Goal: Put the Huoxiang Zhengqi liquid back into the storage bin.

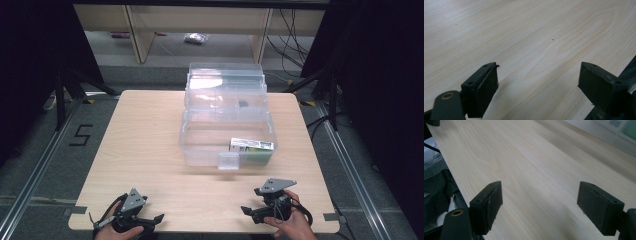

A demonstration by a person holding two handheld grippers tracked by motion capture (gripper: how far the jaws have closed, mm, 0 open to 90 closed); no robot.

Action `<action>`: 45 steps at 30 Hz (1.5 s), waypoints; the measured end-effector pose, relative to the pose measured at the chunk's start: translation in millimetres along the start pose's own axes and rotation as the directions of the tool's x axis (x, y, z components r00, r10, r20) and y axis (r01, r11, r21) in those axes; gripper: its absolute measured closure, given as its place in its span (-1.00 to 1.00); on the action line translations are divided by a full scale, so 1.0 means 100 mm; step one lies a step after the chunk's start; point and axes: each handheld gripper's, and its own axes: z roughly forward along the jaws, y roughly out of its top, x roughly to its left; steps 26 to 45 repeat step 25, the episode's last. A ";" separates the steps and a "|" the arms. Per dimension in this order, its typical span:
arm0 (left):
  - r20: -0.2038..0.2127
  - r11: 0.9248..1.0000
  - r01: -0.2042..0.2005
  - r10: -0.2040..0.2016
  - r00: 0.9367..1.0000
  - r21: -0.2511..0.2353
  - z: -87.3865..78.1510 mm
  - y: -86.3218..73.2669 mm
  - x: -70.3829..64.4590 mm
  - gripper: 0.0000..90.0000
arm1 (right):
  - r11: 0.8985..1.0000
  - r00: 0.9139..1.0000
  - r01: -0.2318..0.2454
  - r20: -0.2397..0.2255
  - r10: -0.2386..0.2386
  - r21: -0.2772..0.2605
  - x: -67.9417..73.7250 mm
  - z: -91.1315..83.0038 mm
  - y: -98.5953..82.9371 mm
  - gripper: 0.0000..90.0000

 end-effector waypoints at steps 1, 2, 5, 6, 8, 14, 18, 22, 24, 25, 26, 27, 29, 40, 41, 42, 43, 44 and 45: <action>0.000 1.000 0.000 0.000 1.000 -0.001 0.00 0.00 0.00 -0.66 | 1.000 1.000 -0.012 0.012 0.012 0.004 0.02 0.00 -0.02 -0.54; 0.000 1.000 -0.001 0.001 1.000 0.000 0.00 0.00 0.00 -0.66 | 1.000 1.000 -0.021 0.016 0.021 0.011 0.03 0.00 -0.03 -0.55; 0.004 1.000 0.000 0.000 1.000 -0.004 0.00 0.00 0.00 -0.66 | 1.000 0.999 -0.025 0.021 0.025 -0.001 0.05 0.01 -0.07 -0.56; 0.005 1.000 0.001 -0.001 1.000 -0.004 0.01 0.00 0.00 -0.66 | 1.000 1.000 -0.004 0.021 0.004 0.012 0.04 0.00 -0.07 -0.56; -0.001 1.000 0.002 -0.002 1.000 -0.001 0.01 0.00 0.00 -0.65 | 1.000 0.999 -0.029 0.035 0.029 0.010 0.06 -0.01 -0.09 -0.58; -0.004 1.000 -0.001 0.001 1.000 0.001 0.00 0.00 0.00 -0.65 | 0.999 0.999 -0.035 0.037 0.035 0.000 0.06 -0.03 -0.13 -0.58; -0.002 1.000 -0.004 0.004 1.000 0.000 0.00 0.00 0.00 -0.65 | 0.999 0.999 -0.037 0.040 0.036 0.031 0.05 -0.05 -0.14 -0.58; -0.004 1.000 0.001 -0.001 1.000 -0.002 0.00 0.00 0.00 -0.66 | 0.999 0.999 -0.033 0.035 0.031 0.031 0.06 -0.05 -0.14 -0.58; -0.004 1.000 -0.002 0.002 1.000 -0.001 0.00 0.00 0.00 -0.65 | 0.999 0.999 -0.029 0.032 0.028 0.032 0.06 -0.05 -0.14 -0.58; -0.005 1.000 -0.001 0.001 1.000 -0.002 0.00 0.00 0.00 -0.66 | 0.999 0.999 -0.027 0.033 0.026 0.032 0.06 -0.05 -0.15 -0.58; -0.005 1.000 -0.001 0.001 1.000 -0.002 0.00 0.00 0.00 -0.66 | 0.999 0.999 -0.027 0.033 0.026 0.032 0.06 -0.05 -0.15 -0.58; -0.005 1.000 -0.001 0.001 1.000 -0.002 0.00 0.00 0.00 -0.66 | 0.999 0.999 -0.027 0.033 0.026 0.032 0.06 -0.05 -0.15 -0.58; -0.005 1.000 -0.001 0.001 1.000 -0.002 0.00 0.00 0.00 -0.66 | 0.999 0.999 -0.027 0.033 0.026 0.032 0.06 -0.05 -0.15 -0.58; -0.005 1.000 -0.001 0.001 1.000 -0.002 0.00 0.00 0.00 -0.66 | 0.999 0.999 -0.027 0.033 0.026 0.032 0.06 -0.05 -0.15 -0.58; -0.005 1.000 -0.001 0.001 1.000 -0.002 0.00 0.00 0.00 -0.66 | 0.999 0.999 -0.027 0.033 0.026 0.032 0.06 -0.05 -0.15 -0.58; -0.005 1.000 -0.001 0.001 1.000 -0.002 0.00 0.00 0.00 -0.66 | 0.999 0.999 -0.027 0.033 0.026 0.032 0.06 -0.05 -0.15 -0.58; -0.005 1.000 -0.001 0.001 1.000 -0.002 0.00 0.00 0.00 -0.66 | 0.999 0.999 -0.027 0.033 0.026 0.032 0.06 -0.05 -0.15 -0.58; -0.005 1.000 -0.001 0.001 1.000 -0.002 0.00 0.00 0.00 -0.66 | 0.999 0.999 -0.027 0.033 0.026 0.032 0.06 -0.05 -0.15 -0.58; -0.005 1.000 -0.001 0.001 1.000 -0.002 0.00 0.00 0.00 -0.66 | 0.999 0.999 -0.027 0.033 0.026 0.032 0.06 -0.05 -0.15 -0.58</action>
